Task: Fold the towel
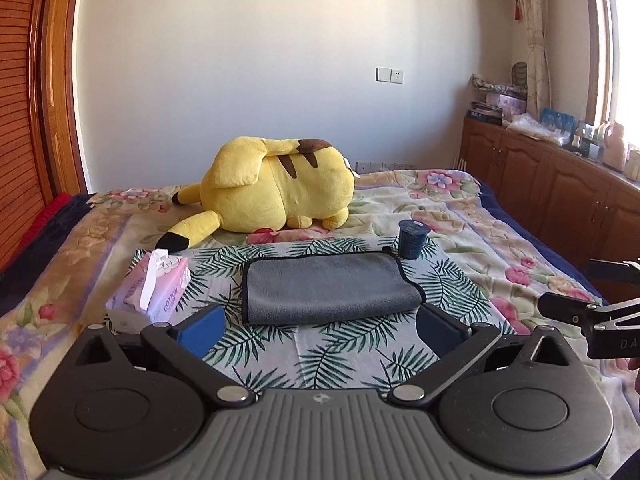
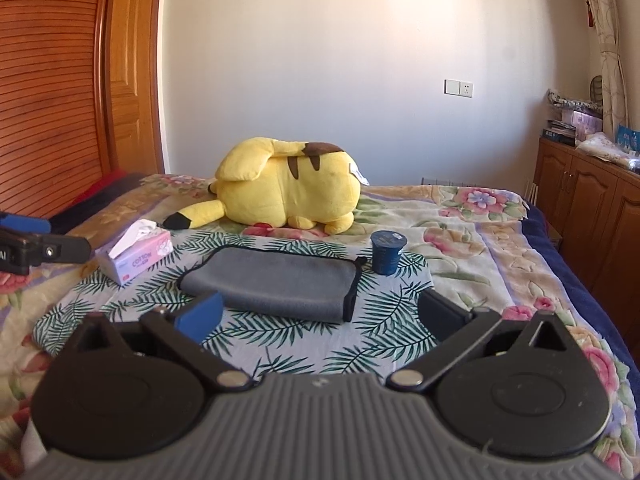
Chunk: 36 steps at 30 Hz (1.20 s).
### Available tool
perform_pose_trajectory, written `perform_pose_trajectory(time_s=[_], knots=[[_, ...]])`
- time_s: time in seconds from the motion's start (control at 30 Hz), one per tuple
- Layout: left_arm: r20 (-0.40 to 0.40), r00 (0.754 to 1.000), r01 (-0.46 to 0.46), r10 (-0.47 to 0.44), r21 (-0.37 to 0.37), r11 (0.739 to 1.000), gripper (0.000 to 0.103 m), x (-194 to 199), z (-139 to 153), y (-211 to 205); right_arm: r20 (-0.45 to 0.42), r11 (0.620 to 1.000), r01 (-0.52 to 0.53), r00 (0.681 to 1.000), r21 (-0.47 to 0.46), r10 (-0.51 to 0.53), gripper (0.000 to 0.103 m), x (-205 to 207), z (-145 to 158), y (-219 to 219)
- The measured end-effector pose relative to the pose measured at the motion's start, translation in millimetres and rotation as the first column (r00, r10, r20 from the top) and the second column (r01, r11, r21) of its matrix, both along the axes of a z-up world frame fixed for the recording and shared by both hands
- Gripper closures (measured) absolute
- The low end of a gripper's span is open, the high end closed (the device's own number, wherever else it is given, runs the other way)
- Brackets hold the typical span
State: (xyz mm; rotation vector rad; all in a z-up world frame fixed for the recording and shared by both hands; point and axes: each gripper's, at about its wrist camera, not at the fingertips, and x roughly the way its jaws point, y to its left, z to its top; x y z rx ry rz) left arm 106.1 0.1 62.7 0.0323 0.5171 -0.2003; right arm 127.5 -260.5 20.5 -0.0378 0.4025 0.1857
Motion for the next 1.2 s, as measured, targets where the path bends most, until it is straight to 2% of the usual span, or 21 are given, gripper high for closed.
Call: perform_pose_trajectory(time_s=[0.63,1.2], knots=[[0.038,0.999,-0.006,0.004,0.039,0.999,0.016,-49,-18,3,-0.007,0.999,-0.019,1.0,0.042,0.019,0.0,-29,-7,11],[0.031,0.999,-0.013,0.01,0.066,0.998,0.016,-76,-40,-5,-0.038,0.999,-0.01,0.999,0.044,0.012,0.0,-52,-28,7]])
